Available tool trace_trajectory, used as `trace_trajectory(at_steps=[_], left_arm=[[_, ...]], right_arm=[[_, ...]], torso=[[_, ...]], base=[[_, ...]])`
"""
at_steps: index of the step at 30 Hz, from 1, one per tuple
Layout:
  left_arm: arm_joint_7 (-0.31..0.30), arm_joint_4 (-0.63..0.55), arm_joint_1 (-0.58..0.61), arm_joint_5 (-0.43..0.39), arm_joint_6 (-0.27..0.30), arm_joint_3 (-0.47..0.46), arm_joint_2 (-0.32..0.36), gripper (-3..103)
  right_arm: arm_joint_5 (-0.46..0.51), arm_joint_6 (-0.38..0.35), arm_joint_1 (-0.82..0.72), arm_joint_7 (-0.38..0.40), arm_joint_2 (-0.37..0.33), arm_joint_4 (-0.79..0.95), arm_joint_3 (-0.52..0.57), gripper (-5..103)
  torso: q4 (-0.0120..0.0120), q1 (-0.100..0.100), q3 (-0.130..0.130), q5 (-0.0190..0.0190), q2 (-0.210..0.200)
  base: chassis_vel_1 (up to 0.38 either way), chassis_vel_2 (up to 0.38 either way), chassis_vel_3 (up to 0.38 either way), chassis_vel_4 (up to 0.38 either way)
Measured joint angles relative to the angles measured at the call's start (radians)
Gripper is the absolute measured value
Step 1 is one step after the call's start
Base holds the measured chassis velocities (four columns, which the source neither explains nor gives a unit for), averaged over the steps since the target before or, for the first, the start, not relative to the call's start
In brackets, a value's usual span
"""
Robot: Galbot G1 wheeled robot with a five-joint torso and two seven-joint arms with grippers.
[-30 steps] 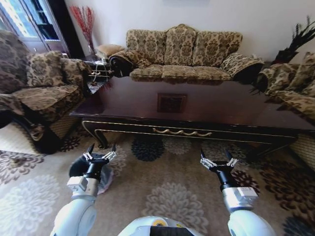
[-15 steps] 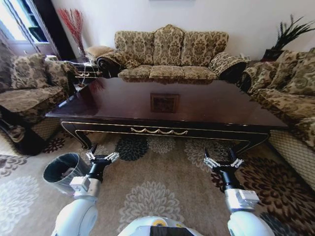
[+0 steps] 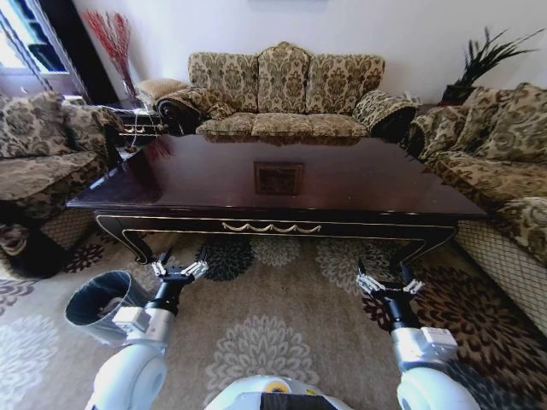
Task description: Move to the front of the table and place the trash on the table into the trash bin.
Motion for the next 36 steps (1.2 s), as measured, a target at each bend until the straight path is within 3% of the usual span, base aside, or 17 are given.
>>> trace_trajectory(at_steps=[4,11,36], left_arm=[[-0.025,-0.025,0.004,-0.004,0.033,-0.001,-0.001,100],[-0.037,-0.020,0.002,0.048,0.061,0.000,0.011,100],[-0.038,-0.017,0.001,0.053,0.062,0.002,0.011,100]], right_arm=[[0.038,-0.046,0.005,-0.003,-0.007,0.022,0.006,100],[0.045,-0.052,0.014,-0.006,-0.029,0.025,0.017,100],[0.042,-0.049,0.015,-0.007,-0.030,0.023,0.017,100]], torso=[[0.0001,0.000,0.000,0.0001,0.000],[0.0001,0.000,0.000,0.0000,0.000],[0.0000,0.000,0.000,0.0000,0.000]], base=[[0.000,0.000,0.000,0.000],[0.000,0.000,0.000,0.000],[0.000,0.000,0.000,0.000]])
